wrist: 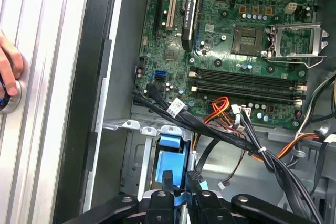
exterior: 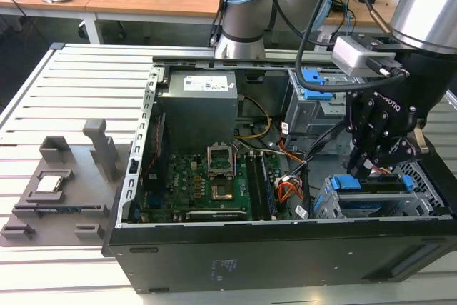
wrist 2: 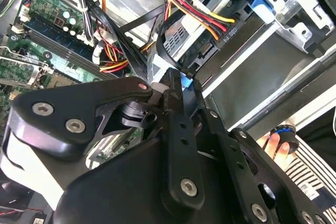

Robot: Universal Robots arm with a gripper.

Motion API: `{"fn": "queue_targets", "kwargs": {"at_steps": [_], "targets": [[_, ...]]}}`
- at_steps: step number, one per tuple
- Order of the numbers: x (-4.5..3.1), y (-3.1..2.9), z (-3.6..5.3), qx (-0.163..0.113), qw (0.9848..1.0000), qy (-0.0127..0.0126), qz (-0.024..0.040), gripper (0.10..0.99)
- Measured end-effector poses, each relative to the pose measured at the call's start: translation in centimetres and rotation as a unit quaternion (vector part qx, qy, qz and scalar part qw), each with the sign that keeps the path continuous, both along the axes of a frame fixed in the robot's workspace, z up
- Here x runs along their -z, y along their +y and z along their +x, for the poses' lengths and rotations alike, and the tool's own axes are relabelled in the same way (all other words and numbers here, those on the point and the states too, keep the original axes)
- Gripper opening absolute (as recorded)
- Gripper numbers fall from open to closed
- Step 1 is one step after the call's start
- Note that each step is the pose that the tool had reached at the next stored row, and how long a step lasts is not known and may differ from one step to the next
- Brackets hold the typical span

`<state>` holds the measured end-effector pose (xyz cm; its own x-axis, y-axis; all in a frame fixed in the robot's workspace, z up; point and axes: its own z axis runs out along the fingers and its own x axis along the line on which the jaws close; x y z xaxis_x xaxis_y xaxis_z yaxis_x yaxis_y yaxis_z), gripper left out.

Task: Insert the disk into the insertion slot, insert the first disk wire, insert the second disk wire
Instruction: 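Insert the second disk wire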

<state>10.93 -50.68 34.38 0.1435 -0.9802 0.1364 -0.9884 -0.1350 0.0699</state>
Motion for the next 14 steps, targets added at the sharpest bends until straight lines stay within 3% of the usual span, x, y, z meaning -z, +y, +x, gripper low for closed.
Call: {"fn": "queue_targets", "kwargs": {"at_steps": [6,7,14], "targets": [[0.0,0.0,0.06,0.0,1.0,0.0,-0.0005,0.239],[0.0,0.0,0.07,0.0,1.0,0.0,-0.0007,0.157],[0.0,0.0,0.14,0.0,1.0,0.0,-0.0013,0.141]]}}
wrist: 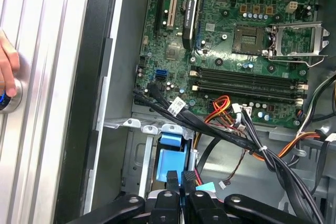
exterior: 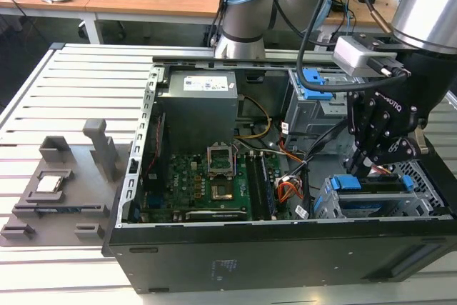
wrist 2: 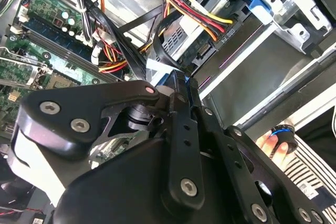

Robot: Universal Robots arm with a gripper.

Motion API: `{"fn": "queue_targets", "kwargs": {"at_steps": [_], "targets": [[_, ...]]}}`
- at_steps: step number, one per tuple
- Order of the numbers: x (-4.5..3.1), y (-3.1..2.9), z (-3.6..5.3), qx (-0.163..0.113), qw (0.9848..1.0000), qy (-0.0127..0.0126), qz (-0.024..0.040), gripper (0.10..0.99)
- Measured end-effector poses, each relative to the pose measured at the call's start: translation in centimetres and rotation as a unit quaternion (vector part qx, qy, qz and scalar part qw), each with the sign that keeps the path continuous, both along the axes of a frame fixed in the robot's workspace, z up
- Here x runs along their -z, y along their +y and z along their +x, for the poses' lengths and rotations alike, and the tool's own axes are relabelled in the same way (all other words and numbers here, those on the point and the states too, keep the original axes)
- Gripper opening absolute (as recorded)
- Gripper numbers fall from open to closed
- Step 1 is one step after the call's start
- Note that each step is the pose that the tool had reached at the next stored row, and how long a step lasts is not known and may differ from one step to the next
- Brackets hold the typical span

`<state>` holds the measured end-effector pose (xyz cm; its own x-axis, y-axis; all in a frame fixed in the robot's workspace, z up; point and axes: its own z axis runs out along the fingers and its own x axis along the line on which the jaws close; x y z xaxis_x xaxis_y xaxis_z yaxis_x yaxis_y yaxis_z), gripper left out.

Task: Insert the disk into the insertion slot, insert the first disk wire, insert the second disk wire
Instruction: 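Insert the second disk wire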

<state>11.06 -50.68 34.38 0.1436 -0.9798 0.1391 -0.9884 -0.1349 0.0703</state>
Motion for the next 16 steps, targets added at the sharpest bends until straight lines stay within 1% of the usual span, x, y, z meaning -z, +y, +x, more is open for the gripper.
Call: {"fn": "queue_targets", "kwargs": {"at_steps": [2,3,4,5,6,8,9,13,14,16], "targets": [[0.0,-0.37,0.04,0.0,1.0,0.0,0.0013,0.141],[0.01,-0.58,0.07,0.001,1.0,0.0001,0.0057,0.141],[0.0,-0.68,0.07,0.002,0.9998,0.0001,0.0183,0.141],[0.0,-0.71,0.08,0.003,0.9991,0.0001,0.0423,0.141],[0.0,-0.74,0.08,0.003,0.9986,0.0001,0.0528,0.141],[0.0,-0.82,0.09,0.004,0.9979,0.0002,0.0652,0.141],[0.0,-0.92,0.12,0.005,0.9977,0.0002,0.0681,0.141],[0.0,-1.28,0.18,0.01,0.9976,0.0001,0.0683,0.141],[0.0,-1.49,0.23,0.013,0.9976,0.0002,0.0683,0.141],[0.0,-1.7,0.28,0.015,0.9976,0.0004,0.0683,0.141]]}}
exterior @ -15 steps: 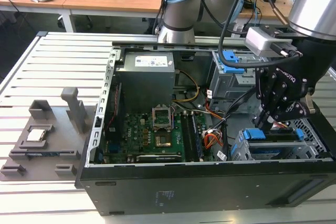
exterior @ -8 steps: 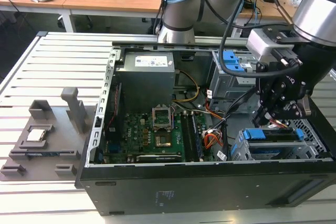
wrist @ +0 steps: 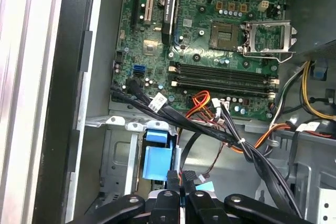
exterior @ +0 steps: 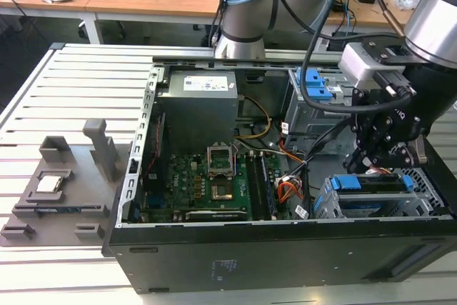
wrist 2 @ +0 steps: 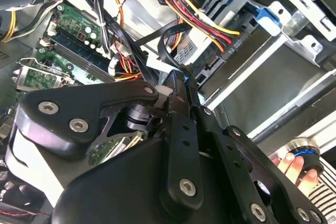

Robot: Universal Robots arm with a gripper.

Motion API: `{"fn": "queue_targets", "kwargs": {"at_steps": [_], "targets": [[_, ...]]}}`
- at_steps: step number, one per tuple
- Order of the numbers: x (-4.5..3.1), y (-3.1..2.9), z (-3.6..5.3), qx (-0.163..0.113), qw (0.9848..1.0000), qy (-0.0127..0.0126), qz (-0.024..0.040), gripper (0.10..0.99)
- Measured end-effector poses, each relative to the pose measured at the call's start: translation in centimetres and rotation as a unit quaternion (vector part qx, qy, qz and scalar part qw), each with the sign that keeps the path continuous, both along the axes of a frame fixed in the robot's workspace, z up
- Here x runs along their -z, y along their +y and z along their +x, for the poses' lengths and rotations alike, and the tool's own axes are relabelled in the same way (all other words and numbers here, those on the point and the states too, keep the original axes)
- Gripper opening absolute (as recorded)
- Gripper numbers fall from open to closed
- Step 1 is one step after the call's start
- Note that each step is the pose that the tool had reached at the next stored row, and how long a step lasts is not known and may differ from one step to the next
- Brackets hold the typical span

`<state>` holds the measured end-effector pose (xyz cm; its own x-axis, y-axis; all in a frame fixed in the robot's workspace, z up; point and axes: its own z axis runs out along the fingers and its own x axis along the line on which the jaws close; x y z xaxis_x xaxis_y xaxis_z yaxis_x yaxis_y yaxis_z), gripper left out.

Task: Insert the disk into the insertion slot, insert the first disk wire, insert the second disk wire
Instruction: 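Insert the second disk wire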

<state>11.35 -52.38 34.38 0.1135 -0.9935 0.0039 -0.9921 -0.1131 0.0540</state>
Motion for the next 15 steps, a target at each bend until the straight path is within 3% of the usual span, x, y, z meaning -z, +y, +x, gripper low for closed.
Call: {"fn": "queue_targets", "kwargs": {"at_steps": [9,13,15], "targets": [[0.0,-1.37,0.48,0.01,0.9999,0.0032,0.0005,0.141],[0.02,-1.47,0.62,0.013,0.9997,0.0048,0.0177,0.141],[0.01,-1.68,0.85,0.014,0.9997,0.0061,0.0202,0.141]]}}
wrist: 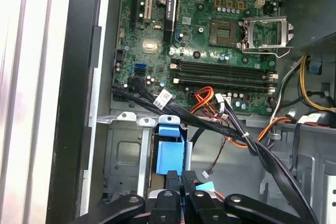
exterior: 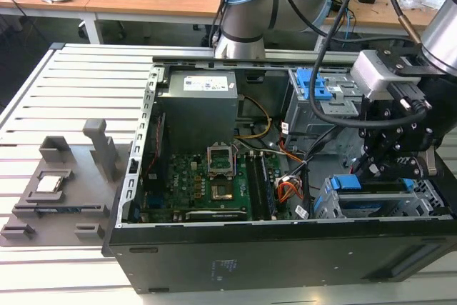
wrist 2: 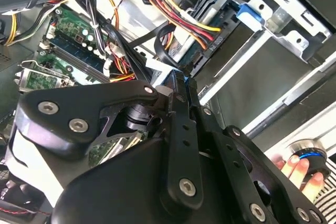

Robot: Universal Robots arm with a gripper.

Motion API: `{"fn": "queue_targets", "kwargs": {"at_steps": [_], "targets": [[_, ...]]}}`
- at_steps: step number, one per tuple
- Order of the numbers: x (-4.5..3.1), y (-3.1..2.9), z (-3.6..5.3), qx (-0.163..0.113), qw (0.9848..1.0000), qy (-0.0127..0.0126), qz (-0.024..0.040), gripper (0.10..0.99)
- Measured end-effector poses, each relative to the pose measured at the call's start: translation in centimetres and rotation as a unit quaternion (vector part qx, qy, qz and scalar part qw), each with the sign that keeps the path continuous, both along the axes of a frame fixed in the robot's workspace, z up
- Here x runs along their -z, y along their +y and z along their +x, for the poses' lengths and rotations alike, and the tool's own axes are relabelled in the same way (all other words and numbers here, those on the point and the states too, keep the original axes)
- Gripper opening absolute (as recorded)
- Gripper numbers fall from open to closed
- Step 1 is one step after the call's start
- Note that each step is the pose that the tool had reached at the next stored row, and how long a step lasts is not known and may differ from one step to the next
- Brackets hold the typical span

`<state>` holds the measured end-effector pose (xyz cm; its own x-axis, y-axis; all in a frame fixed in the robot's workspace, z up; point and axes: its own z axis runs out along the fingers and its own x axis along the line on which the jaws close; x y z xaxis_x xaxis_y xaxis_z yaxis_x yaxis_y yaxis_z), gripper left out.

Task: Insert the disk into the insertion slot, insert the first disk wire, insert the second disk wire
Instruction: 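Insert the second disk wire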

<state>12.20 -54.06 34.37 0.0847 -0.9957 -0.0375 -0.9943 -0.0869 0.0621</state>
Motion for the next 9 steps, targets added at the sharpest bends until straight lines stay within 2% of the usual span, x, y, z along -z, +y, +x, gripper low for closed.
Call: {"fn": "queue_targets", "kwargs": {"at_steps": [3,6,9], "targets": [[0.0,-0.29,0.3,0.002,1.0,0.0019,0.0005,0.141],[0.0,-0.4,0.42,0.004,1.0,0.0032,0.0038,0.141],[0.0,-0.41,0.6,0.007,0.9999,0.0051,0.0134,0.141]]}}
